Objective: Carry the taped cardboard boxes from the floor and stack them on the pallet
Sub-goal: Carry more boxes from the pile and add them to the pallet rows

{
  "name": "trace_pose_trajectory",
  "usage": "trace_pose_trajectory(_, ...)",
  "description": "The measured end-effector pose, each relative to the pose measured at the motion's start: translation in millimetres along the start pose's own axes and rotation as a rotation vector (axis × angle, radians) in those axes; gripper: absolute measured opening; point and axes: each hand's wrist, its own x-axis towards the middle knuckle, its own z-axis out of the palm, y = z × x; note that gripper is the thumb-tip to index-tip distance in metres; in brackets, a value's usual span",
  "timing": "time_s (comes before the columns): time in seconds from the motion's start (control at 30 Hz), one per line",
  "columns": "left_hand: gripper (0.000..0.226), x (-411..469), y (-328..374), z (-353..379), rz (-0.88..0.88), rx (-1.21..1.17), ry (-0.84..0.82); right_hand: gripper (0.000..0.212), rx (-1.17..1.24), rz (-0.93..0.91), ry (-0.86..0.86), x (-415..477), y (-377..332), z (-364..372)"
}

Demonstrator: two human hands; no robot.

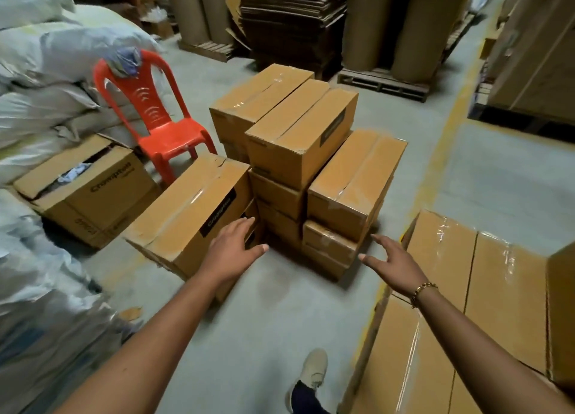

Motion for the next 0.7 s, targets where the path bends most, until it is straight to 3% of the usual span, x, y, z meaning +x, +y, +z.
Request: trace_pose_trajectory(0.7, 0.076, 396, 63, 135, -0.067, -0.272, -0.466, 0.067, 0.340, 0.471, -0.004, 294, 41, -3)
